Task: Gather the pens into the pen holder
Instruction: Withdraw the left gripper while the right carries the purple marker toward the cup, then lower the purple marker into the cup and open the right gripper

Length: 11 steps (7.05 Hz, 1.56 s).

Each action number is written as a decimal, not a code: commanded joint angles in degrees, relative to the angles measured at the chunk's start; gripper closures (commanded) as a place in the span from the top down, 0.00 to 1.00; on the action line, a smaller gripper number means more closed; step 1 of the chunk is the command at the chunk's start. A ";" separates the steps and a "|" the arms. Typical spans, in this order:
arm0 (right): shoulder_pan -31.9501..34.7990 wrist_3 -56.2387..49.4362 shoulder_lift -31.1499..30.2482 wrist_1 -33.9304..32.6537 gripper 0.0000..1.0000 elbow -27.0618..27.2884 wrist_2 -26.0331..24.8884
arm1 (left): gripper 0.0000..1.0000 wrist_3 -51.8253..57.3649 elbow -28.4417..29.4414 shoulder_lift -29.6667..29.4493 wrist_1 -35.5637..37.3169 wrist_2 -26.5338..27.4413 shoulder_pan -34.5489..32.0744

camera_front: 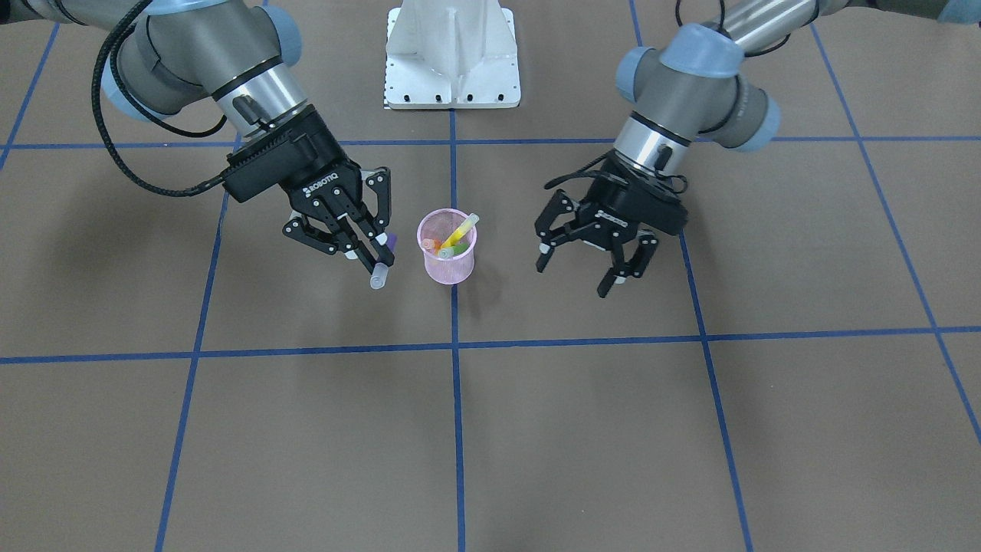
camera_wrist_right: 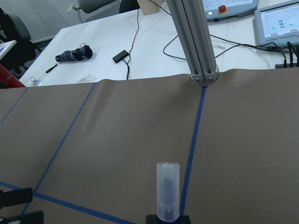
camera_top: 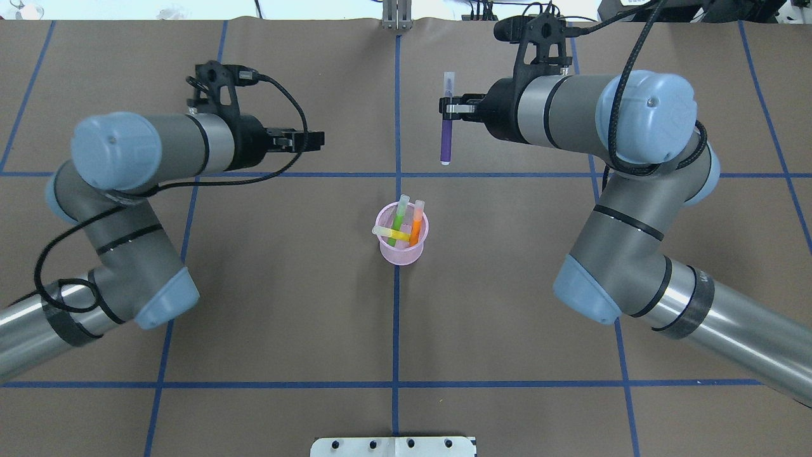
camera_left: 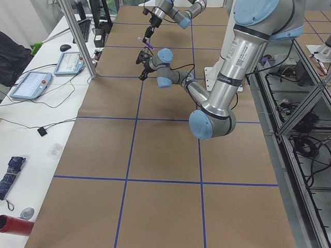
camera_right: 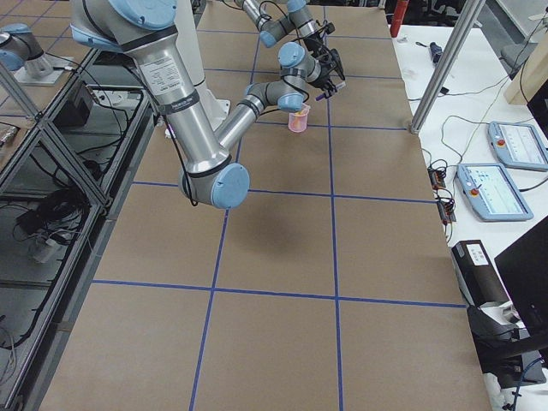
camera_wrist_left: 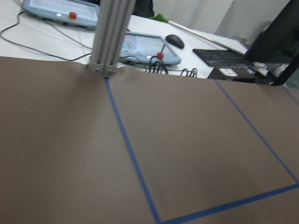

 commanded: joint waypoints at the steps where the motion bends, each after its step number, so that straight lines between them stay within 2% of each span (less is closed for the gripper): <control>1: -5.99 -1.51 -0.05 5.30 0.00 0.24 -9.23 | 0.99 5.23 -0.01 1.35 8.17 -15.08 -10.84; 3: -14.08 -7.31 -0.84 5.66 0.00 -0.46 -18.83 | 0.99 8.79 0.43 2.31 9.70 -15.38 -12.71; 11: -17.02 -9.79 -1.81 5.67 0.00 -3.98 -21.07 | 0.99 8.79 2.36 2.31 9.53 -15.47 -12.72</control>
